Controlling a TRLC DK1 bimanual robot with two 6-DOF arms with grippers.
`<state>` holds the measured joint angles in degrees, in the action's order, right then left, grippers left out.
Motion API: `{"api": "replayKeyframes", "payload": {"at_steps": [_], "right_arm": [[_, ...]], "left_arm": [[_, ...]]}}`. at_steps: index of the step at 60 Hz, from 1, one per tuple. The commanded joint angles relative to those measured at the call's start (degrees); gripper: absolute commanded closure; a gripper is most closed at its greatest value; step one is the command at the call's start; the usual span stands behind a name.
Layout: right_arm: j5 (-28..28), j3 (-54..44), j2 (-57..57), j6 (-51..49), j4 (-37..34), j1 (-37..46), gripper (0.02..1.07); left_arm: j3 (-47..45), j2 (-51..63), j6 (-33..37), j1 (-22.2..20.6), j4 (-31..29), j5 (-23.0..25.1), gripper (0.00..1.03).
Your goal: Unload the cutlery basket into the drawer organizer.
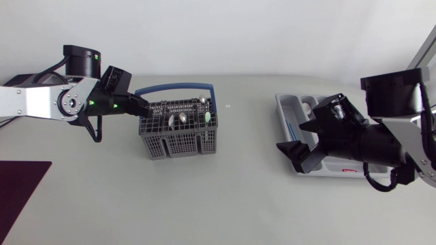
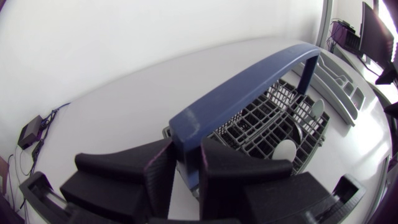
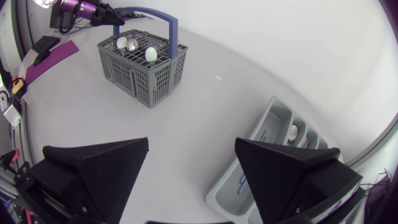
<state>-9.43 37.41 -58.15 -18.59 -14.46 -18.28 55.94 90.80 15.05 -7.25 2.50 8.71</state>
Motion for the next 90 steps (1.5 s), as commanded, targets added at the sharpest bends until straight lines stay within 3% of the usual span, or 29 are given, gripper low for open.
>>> {"api": "replayKeyframes", "payload": {"at_steps": [1,21,37,39,41,45,47,48,49,50,55,71,90], "right_arm": [[-0.41,1.09,-0.3,-1.45,-0.57,-0.35,0.07],[-0.41,0.3,2.34,-1.63,-2.33,-0.44,0.07],[-0.41,-0.85,3.04,-2.33,-3.12,-0.79,0.07],[-0.41,-0.85,2.87,-2.33,-3.12,-1.05,0.07],[-0.41,-0.85,2.69,-2.33,-3.12,-1.58,0.07],[-0.32,-0.93,2.52,-2.24,-3.03,-2.63,0.07],[-0.24,-1.02,2.34,-2.15,-3.03,-3.6,0.07],[-0.24,-1.11,2.25,-2.06,-3.03,-3.87,0.07],[-0.24,-1.2,2.25,-2.06,-3.03,-4.22,0.07],[-0.24,-1.29,2.16,-1.98,-3.12,-4.66,0.07],[-0.24,-1.9,2.08,-1.8,-3.12,-6.59,0.07],[-0.15,-0.05,-5.22,-1.36,-0.75,-9.75,0.07],[-0.41,5.31,-14.36,-2.24,3.03,-9.75,0.07]], "left_arm": [[0.04,-0.72,-0.2,0.21,0.66,0.61,1.0],[-6.11,-8.71,1.56,-5.15,-1.1,2.45,1.0],[-12.09,-14.34,3.06,-14.02,-4.08,1.92,1.0],[-12.35,-14.34,3.23,-14.73,-4.08,1.22,0.97],[-12.79,-14.34,3.58,-15.78,-4.0,-0.89,0.85],[-13.05,-14.34,3.58,-16.31,-4.08,-1.77,0.77],[-13.14,-14.34,3.58,-16.57,-4.26,-2.47,0.62],[-13.23,-14.43,3.58,-16.57,-4.26,-2.47,0.6],[-13.23,-14.52,3.58,-16.66,-4.52,-3.17,0.4],[-13.23,-14.6,3.58,-16.75,-4.61,-3.79,0.31],[-13.4,-15.66,3.94,-16.75,-5.67,-4.14,0.07],[-14.11,-26.73,7.36,-15.69,-13.49,-3.35,0.05],[-15.43,-33.59,12.02,-16.05,-21.14,2.19,0.05]]}}
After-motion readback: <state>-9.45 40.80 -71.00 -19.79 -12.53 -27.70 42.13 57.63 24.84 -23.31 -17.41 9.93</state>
